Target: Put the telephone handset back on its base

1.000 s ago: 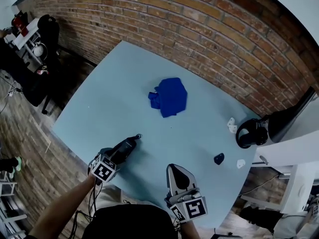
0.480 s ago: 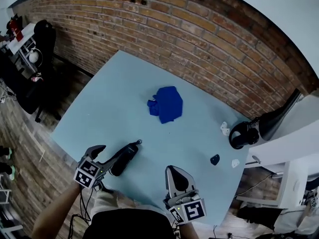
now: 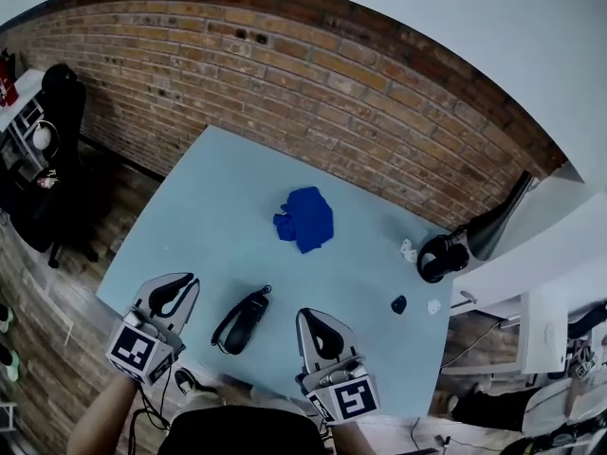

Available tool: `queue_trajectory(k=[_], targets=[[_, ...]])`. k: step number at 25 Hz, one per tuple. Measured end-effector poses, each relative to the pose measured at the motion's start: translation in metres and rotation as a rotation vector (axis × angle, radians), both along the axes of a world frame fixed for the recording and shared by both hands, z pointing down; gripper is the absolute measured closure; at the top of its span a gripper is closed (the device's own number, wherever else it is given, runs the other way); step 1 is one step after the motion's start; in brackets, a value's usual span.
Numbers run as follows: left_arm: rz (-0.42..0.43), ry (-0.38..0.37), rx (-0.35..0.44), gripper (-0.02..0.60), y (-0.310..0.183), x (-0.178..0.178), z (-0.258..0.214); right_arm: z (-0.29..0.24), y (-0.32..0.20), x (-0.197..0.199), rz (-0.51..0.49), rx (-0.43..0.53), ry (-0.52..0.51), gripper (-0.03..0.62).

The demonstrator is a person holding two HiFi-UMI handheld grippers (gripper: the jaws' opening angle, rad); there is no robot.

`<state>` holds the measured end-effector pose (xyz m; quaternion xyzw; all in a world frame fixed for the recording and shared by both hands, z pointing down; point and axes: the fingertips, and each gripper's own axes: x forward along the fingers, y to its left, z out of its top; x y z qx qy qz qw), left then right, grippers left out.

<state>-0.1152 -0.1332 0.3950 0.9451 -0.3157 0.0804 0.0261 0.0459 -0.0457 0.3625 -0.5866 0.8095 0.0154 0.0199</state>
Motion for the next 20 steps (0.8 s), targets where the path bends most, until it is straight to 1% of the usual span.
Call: queue_trajectory(k=[3,6,8,10,11,13,18,20], targets=[[0.035,0.048,0.039,0.531,-0.005,-0.009,-0.024,-0.012,-0.006,-0.020,0.009,0.016,0.029,0.580],[0.117,0.094,0.059,0.536,0.000,-0.015,-0.036,-0.021,-0.007,-0.036,0.016,0.021,0.081,0.580],[0.164,0.127,0.080,0.547,0.005,-0.018,-0.042,-0.028,-0.007,-0.048,0.009,0.050,0.124,0.580],[0.208,0.141,0.083,0.548,0.010,-0.021,-0.044,-0.034,-0.006,-0.062,-0.001,0.077,0.167,0.580],[0.226,0.145,0.080,0.548,0.012,-0.022,-0.044,-0.034,-0.005,-0.068,-0.002,0.075,0.179,0.580],[0.247,0.152,0.067,0.548,0.015,-0.024,-0.041,-0.029,-0.004,-0.076,-0.002,0.049,0.173,0.580],[0.263,0.161,0.016,0.548,0.018,-0.031,-0.017,-0.016,0.000,-0.097,-0.008,0.011,0.123,0.580],[0.268,0.144,-0.010,0.548,0.022,-0.033,-0.004,-0.007,0.003,-0.104,-0.013,-0.001,0.101,0.580]])
